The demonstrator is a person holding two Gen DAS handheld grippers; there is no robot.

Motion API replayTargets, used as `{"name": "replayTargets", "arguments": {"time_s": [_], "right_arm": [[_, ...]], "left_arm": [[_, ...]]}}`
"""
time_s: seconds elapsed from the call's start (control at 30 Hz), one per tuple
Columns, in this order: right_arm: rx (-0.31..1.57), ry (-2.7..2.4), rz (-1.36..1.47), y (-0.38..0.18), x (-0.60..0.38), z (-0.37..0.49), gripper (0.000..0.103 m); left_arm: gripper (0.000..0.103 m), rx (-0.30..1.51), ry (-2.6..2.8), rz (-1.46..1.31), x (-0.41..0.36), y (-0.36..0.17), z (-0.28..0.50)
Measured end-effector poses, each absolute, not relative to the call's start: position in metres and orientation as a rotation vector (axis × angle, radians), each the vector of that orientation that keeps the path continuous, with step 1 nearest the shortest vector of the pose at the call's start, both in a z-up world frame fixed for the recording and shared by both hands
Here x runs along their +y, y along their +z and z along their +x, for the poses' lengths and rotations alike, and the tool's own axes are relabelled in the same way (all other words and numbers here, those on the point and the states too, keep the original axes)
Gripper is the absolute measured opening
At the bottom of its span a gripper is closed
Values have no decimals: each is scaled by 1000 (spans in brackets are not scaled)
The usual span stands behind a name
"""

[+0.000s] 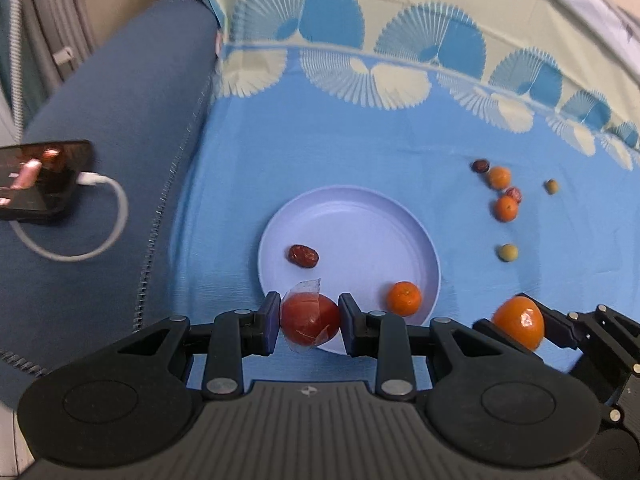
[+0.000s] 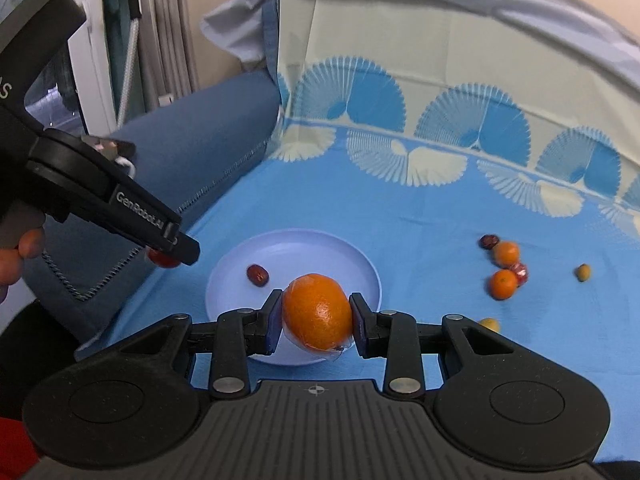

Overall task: Organize fruits
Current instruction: 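Carry the plum and mandarin over the plate and open both grippers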

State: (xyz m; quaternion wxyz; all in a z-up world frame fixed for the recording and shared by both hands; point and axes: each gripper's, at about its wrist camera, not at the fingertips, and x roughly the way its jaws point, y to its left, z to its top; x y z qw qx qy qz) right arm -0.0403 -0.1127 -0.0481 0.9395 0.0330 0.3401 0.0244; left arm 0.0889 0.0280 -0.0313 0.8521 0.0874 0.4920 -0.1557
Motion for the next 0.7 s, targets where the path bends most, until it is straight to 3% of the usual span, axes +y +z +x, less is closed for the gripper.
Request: {"name": "replayTargets", "arguments": {"time_s": [0.5, 0.53, 0.6, 0.63, 0.67, 0.7], "right_arm": [[814, 82, -43, -118, -116, 50, 37], [821, 87, -39, -121, -116, 55, 39], [826, 84, -23, -122, -119, 61, 66], [817, 61, -18, -119, -120, 61, 84], [797, 25, -16, -115, -121, 59, 93], [780, 1, -16, -110, -122, 55, 94]], "left_arm": [[34, 1118, -308, 296, -7, -110, 162], [40, 1113, -305, 289, -7, -112, 165], [79, 1087, -319, 276, -9, -109, 170], [103, 1059, -322, 275, -11, -104, 169], [103, 1011, -321, 270, -10, -96, 165], [103, 972, -335, 273, -8, -89, 160]]}}
